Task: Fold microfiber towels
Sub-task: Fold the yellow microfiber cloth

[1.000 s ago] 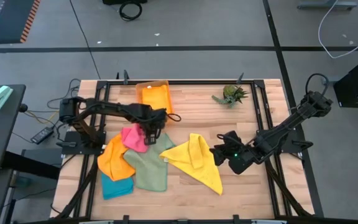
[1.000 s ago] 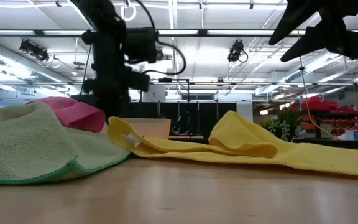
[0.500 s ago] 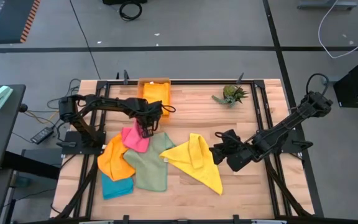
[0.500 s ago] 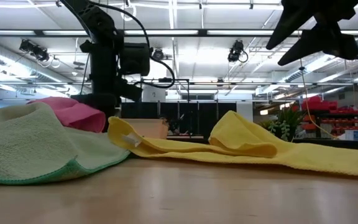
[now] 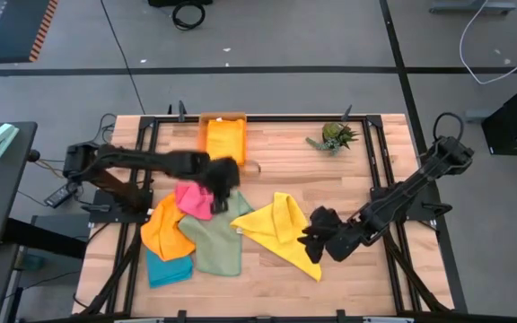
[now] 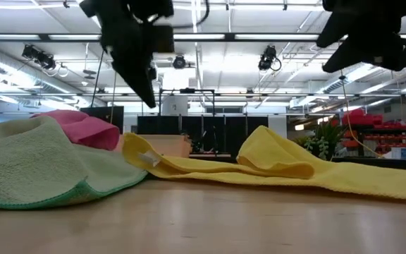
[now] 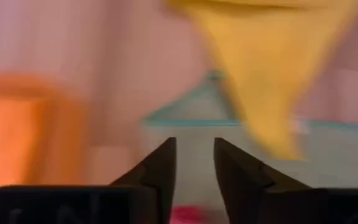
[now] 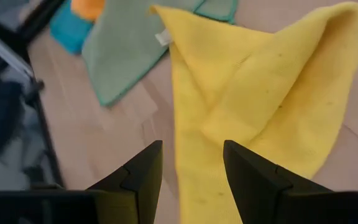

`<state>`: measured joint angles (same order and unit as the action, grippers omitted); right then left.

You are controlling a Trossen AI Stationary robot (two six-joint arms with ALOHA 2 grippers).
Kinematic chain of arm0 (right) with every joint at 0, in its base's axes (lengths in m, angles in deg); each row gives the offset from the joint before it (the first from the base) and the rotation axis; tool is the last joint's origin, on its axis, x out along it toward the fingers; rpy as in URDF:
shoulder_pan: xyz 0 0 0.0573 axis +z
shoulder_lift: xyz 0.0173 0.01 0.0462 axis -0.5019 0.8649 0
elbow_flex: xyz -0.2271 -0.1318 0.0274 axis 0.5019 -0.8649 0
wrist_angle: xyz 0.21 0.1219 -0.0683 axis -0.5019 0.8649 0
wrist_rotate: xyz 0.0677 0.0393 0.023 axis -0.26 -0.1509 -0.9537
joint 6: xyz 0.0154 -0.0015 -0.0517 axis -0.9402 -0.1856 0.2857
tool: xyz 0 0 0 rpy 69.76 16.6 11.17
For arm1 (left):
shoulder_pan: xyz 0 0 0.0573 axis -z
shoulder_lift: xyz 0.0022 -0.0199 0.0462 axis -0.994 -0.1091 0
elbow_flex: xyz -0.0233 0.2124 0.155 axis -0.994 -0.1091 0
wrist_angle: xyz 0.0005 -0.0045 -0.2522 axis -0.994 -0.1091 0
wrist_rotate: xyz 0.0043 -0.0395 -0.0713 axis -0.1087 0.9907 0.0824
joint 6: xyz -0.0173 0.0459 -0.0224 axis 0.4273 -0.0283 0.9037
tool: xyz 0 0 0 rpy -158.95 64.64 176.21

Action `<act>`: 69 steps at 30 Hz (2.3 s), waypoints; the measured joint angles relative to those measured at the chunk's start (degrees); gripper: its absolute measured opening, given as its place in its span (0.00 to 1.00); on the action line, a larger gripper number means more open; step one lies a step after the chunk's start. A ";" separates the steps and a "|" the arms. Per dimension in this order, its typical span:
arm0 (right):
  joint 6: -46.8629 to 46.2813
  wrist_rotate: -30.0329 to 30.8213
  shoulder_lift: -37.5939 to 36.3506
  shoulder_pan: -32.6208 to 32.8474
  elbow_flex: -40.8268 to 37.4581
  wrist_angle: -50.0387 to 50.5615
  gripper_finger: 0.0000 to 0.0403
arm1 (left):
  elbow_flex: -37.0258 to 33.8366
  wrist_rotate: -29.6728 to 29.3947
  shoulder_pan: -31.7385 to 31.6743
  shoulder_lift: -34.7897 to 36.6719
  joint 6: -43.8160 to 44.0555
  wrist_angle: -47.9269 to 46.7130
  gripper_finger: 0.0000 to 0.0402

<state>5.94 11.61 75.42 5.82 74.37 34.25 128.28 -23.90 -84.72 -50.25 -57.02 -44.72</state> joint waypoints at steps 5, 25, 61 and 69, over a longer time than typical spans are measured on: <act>4.90 0.14 1.91 -0.39 0.00 0.09 0.44 | -0.05 -0.95 8.05 -4.07 0.04 4.22 0.43; 25.81 2.63 11.43 -2.58 0.20 -9.37 0.44 | -0.09 -9.46 13.55 -12.17 9.89 5.75 0.38; 31.40 7.54 25.83 -3.72 10.67 -5.31 0.02 | -0.09 -9.39 13.61 -12.11 14.02 5.57 0.03; 13.20 8.61 8.52 -3.67 10.67 11.98 0.01 | 0.30 -10.25 13.59 -10.27 14.64 4.46 0.01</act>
<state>19.14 20.23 83.94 2.14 85.04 46.23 128.58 -34.15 -71.14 -60.51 -42.37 -40.25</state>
